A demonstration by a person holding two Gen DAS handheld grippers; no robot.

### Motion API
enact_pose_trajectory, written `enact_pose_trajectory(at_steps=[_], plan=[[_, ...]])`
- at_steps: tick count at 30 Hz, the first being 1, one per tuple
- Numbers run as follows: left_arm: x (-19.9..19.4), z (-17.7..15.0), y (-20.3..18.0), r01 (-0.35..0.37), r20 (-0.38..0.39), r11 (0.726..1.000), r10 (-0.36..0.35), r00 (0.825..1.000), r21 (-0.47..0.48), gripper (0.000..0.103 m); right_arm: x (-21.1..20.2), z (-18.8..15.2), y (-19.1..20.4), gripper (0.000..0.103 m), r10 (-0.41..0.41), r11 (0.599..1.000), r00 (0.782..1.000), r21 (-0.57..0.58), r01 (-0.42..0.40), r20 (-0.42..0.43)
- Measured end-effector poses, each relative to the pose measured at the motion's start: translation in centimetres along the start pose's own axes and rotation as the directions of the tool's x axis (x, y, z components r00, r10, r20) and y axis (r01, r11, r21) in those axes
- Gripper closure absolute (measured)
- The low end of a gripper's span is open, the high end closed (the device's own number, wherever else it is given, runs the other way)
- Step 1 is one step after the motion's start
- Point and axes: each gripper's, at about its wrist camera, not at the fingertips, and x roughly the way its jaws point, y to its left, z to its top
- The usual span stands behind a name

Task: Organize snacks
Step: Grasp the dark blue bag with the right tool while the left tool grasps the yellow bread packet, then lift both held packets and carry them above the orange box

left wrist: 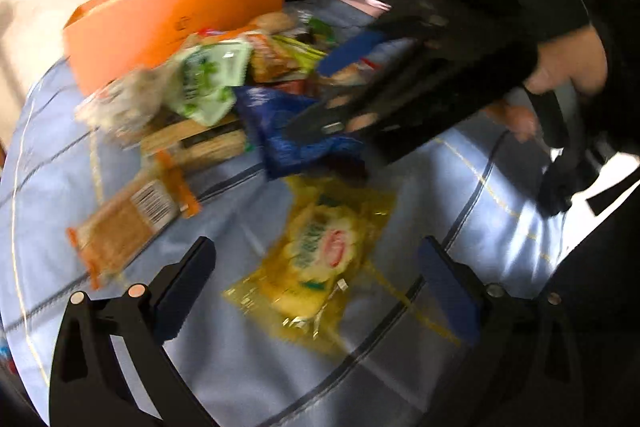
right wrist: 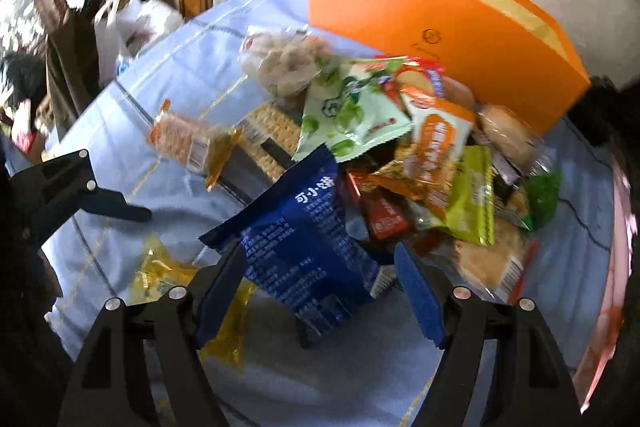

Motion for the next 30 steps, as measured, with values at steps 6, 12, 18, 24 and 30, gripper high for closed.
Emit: enact_pose_trajectory(at_steps=[6,12,18,24,30], plan=[[3.9,0.2,-0.7,-0.013,-0.056,1.000,0.014,0.998,0.014,0.028,3.3,0.1,1.2,0.027,-0.031,0.998,0.996,-0.054,0.026,-0.079],[3.7,-0.6,-0.1,-0.018,-0.047,1.000,0.019,0.999,0.015,0.062,3.3,0.0,0.7,0.049,0.015,1.000,0.996,-0.014,-0.016,-0.087],[2.6,-1.4,1.4,-0.029,-0.039,0.999,0.028,0.999,-0.020,0.066,2.0,-1.2,-1.0,0.053,0.062,0.996,0.995,0.065,-0.057,-0.074],[0.0,-1.2,2.5,-0.044,0.019,0.996,0.046,0.999,-0.079,0.066,-1.2,-2.9,-3.2,0.053,0.094,0.975,0.996,0.203,-0.094,0.010],[-3.9,2.4,3.6,-0.068,0.123,0.990,0.083,0.989,-0.128,0.066,-5.9,-2.2,-5.3,0.053,0.074,0.956,0.988,0.274,-0.109,0.133]])
